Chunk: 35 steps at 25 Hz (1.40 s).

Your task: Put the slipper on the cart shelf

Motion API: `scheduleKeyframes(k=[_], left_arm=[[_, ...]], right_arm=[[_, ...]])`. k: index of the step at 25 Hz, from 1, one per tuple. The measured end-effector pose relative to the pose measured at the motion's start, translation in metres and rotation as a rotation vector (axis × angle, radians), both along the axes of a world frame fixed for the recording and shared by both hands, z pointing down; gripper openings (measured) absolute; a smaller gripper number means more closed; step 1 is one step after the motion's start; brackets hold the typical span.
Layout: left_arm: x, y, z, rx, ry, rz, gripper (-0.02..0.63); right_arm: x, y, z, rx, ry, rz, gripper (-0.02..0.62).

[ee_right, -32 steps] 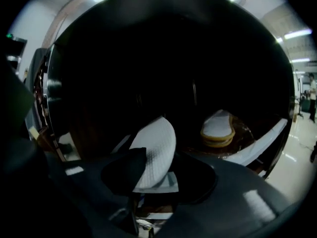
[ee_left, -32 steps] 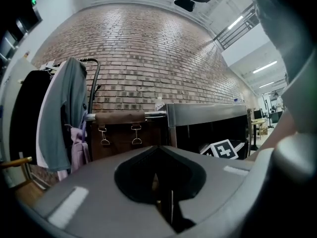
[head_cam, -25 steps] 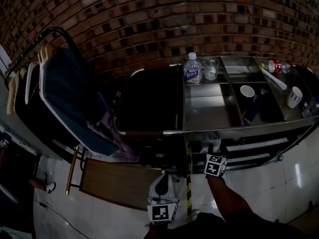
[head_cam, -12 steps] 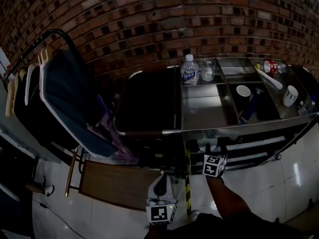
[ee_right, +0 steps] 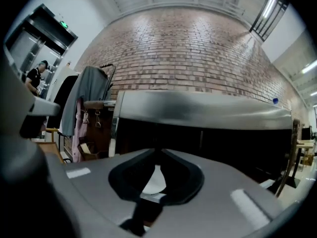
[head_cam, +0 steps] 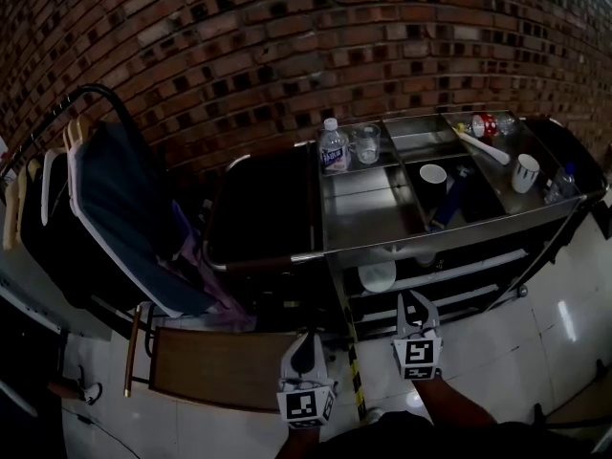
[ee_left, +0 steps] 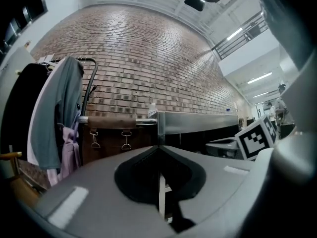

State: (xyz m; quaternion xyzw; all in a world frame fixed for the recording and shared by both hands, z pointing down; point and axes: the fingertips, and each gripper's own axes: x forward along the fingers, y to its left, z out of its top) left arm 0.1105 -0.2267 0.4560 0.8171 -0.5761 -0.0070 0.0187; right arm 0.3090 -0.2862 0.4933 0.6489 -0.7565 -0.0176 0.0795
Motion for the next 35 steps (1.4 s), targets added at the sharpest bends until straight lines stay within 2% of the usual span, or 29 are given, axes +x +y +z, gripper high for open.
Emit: scheduleKeyframes(k=[4, 10, 14, 29, 35], left_arm=[[0.014, 0.003, -0.013, 0.015, 0.003, 0.028, 0.015], [0.035, 0.013, -0.024, 0.038, -0.009, 0.08, 0.015], [0.041, 0.021, -0.03, 0.068, -0.045, 0.099, 0.015], [0.028, 0.029, -0.039, 0.083, -0.052, 0.088, 0.015], [0.031, 0.035, -0.041, 0.091, -0.057, 0.091, 0.015]], right_arm=[[-0.001, 0.036, -0.019, 0.021, -0.015, -0.034, 0.003], [-0.023, 0.071, -0.029, 0.01, -0.046, -0.098, 0.002], [-0.042, 0.077, -0.033, 0.017, -0.028, -0.133, 0.002], [-0.065, 0.092, -0.05, 0.064, -0.023, -0.175, 0.002], [-0.066, 0.098, -0.062, 0.077, -0.101, -0.2, 0.002]])
